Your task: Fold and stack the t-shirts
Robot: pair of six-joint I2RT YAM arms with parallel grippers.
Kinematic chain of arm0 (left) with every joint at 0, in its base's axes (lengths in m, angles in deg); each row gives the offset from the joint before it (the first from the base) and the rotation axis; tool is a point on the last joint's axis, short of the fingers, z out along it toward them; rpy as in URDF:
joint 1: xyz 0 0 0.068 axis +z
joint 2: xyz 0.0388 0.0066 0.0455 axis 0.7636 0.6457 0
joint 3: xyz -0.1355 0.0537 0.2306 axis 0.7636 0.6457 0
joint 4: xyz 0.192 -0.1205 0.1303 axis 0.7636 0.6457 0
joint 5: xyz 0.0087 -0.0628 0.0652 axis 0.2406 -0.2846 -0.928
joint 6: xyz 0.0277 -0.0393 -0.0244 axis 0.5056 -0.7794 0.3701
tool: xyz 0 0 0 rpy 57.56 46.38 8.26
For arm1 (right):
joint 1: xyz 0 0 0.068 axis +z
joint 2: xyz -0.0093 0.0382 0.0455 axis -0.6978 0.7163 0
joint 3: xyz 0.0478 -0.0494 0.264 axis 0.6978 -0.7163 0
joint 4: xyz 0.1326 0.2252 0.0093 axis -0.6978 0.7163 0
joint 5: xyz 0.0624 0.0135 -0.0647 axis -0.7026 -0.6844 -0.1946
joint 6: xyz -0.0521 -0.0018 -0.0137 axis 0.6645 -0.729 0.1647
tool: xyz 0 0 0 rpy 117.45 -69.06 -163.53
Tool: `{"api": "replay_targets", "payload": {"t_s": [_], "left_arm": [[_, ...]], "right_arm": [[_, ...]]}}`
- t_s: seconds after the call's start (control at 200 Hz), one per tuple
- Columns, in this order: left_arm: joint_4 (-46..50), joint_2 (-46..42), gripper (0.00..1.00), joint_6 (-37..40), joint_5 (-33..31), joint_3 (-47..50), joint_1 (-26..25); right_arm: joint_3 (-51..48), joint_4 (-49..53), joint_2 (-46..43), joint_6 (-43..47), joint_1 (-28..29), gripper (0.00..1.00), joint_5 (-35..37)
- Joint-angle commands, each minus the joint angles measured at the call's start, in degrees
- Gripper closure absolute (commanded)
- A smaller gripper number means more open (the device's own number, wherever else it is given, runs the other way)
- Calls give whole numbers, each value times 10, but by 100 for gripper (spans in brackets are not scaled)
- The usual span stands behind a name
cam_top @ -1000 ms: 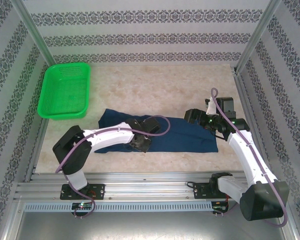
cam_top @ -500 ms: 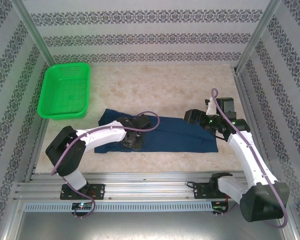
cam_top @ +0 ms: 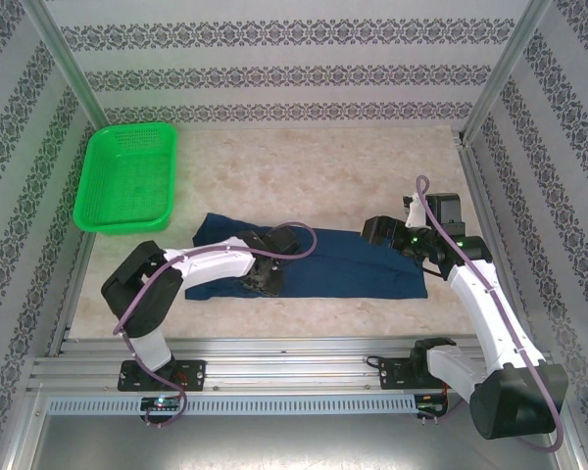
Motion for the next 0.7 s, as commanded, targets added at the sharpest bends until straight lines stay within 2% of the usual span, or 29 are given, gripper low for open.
{"api": "replay_targets", "payload": {"t_s": [0.0,0.125,0.26,0.694], "left_arm": [[-12,11,81,-2,1,-11,4],[-9,6,89,5,1,-8,3],[2,0,92,17,2,-17,-1],[22,-6,93,24,4,-27,-49]], "right_arm": [[-5,5,-5,8,-6,2,-11],[-6,5,-7,7,-6,2,-10],[-9,1,-6,5,-6,2,-9],[-12,-5,5,3,-6,2,-7]]}}
